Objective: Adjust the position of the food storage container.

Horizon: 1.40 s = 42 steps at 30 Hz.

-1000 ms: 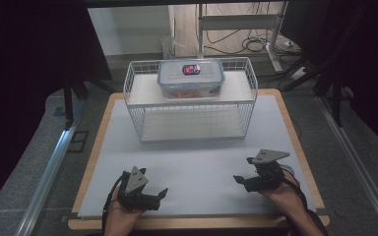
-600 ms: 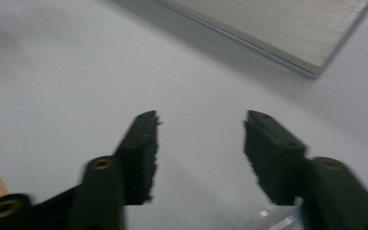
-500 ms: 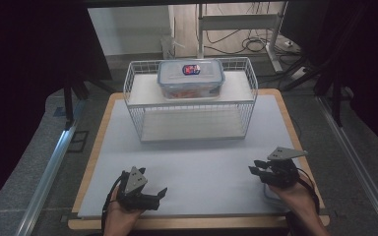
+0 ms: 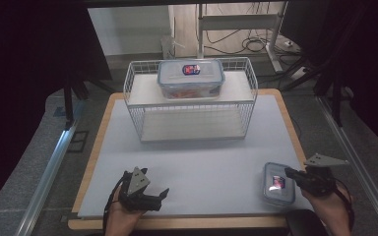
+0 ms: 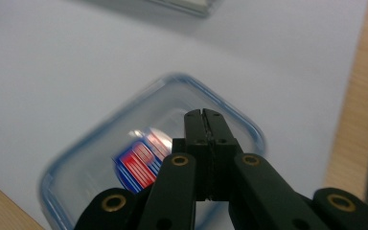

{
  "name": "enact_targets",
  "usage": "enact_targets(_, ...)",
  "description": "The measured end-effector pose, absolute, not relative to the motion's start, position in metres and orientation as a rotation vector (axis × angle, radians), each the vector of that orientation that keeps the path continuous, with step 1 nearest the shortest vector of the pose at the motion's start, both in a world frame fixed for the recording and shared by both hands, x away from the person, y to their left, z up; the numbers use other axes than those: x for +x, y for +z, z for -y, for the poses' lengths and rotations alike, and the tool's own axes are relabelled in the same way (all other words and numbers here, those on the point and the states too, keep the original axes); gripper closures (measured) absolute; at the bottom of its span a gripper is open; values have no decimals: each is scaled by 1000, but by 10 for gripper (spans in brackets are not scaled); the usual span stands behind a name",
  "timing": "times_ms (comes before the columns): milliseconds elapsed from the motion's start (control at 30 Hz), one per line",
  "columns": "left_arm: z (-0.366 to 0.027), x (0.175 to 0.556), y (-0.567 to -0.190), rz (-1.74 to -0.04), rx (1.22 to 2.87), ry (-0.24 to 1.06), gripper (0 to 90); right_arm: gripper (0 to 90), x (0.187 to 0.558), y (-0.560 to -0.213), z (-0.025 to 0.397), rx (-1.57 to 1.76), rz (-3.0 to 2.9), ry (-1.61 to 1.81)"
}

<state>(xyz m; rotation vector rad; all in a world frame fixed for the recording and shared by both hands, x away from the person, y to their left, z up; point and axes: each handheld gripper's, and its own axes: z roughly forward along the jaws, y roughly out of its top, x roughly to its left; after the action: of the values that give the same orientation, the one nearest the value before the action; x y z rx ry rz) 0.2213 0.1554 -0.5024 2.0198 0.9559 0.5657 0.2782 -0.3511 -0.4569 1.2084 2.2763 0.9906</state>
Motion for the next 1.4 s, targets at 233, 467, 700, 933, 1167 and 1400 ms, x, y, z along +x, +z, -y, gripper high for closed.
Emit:
enact_targets(233,-158,221,-502,-963,2011,576,39,895,270,-467,375,1290,-2236,942)
enact_targets(467,-156,221,-501,-964,2015,580,41,895,262,-479,377,1326,-2244,917)
enact_targets(700,-155,221,-502,-961,2025,577,42,895,265,-479,367,1325,-2257,954)
enact_targets(933,-154,222,-503,-958,2031,573,44,895,271,-482,343,1278,-2324,982)
enact_targets(1167,-153,222,-503,-957,2034,567,45,895,278,-483,316,1223,-2399,1016)
enact_targets(1400,-152,223,-504,-954,2038,559,45,895,289,-485,285,1148,-2465,1044)
